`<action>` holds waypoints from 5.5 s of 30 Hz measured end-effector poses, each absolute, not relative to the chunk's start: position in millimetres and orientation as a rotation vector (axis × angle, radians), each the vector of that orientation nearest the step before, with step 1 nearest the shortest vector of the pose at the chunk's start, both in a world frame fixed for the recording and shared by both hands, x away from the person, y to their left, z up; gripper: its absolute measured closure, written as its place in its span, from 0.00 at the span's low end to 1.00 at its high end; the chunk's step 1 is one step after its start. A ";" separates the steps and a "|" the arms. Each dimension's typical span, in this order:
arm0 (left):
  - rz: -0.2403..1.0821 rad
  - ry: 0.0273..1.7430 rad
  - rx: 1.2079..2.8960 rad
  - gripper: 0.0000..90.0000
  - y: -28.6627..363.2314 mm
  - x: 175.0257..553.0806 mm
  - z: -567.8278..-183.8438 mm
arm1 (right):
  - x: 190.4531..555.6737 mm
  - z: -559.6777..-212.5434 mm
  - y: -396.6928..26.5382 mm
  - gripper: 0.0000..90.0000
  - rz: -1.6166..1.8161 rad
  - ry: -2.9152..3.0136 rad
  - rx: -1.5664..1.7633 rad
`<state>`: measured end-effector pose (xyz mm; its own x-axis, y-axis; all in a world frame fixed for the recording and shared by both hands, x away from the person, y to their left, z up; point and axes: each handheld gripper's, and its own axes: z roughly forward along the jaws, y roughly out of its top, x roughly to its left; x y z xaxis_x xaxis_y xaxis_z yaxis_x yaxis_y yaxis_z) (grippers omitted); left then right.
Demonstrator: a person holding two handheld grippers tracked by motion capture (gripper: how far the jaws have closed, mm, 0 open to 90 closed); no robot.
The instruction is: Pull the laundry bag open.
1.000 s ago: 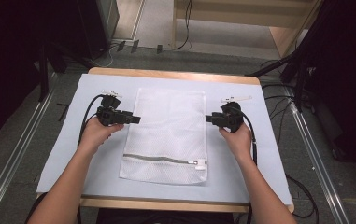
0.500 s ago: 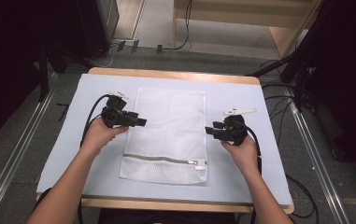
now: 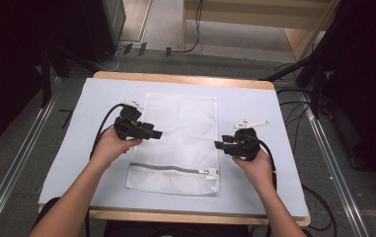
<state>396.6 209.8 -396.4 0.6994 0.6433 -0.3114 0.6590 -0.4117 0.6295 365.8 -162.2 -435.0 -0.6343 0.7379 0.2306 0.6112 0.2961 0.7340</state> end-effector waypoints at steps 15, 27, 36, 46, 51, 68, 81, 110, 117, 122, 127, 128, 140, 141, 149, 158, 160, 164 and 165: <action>-0.044 0.905 2.179 0.47 186.0 372.0 -397.7 | 341.6 -447.1 -156.2 0.76 1.227 2.473 1.194; -0.068 0.840 2.228 0.49 158.5 365.6 -411.3 | 332.6 -457.0 -154.4 0.99 1.183 2.576 1.172; -0.079 0.788 2.230 0.57 137.9 359.5 -417.9 | 322.8 -462.2 -147.3 1.00 1.170 2.670 1.105; -0.171 0.759 2.272 0.74 119.3 354.3 -431.1 | 320.4 -472.1 -146.6 1.00 1.173 2.720 0.970; -0.211 0.739 2.290 0.82 109.1 350.8 -436.0 | 320.4 -473.9 -148.9 1.00 1.193 2.728 0.885; -0.220 0.723 2.350 0.86 74.3 346.7 -457.7 | 320.0 -474.9 -149.5 1.00 1.203 2.725 0.859; -0.304 0.738 2.313 0.90 68.4 343.2 -462.8 | 319.6 -474.3 -148.9 1.00 1.192 2.730 0.856; -0.381 0.790 2.265 0.97 67.0 346.7 -470.5 | 318.5 -473.7 -147.6 1.00 1.177 2.723 0.834; -0.439 0.809 2.265 0.98 69.2 353.1 -469.9 | 317.9 -474.1 -147.8 1.00 1.179 2.724 0.828; -0.484 0.828 2.261 0.98 74.1 358.5 -468.3 | 317.3 -474.8 -148.2 1.00 1.183 2.721 0.812; -0.506 0.821 2.272 0.98 77.5 361.2 -465.9 | 317.6 -475.2 -149.0 1.00 1.190 2.722 0.800; -0.508 0.819 2.273 0.98 78.3 361.8 -465.8 | 317.5 -475.2 -149.0 1.00 1.189 2.721 0.798; -0.522 0.812 2.291 0.98 90.0 365.3 -459.4 | 317.7 -475.3 -149.3 1.00 1.192 2.723 0.787; -0.516 0.809 2.294 0.98 90.8 365.6 -459.1 | 317.9 -475.1 -149.2 1.00 1.190 2.725 0.783; -0.518 0.811 2.293 0.98 100.7 367.5 -452.9 | 319.7 -474.8 -149.6 1.00 1.188 2.736 0.779; -0.525 0.818 2.293 0.98 111.4 369.4 -448.2 | 321.5 -475.0 -149.9 1.00 1.198 2.746 0.777; -0.524 0.824 2.288 0.98 114.1 369.4 -447.1 | 321.9 -474.8 -150.0 1.00 1.198 2.751 0.778; -0.521 0.822 2.294 0.98 118.6 369.3 -446.0 | 322.6 -474.5 -149.9 1.00 1.194 2.758 0.774; -0.529 0.823 2.296 0.98 120.0 369.5 -445.9 | 322.9 -474.5 -150.1 1.00 1.193 2.762 0.771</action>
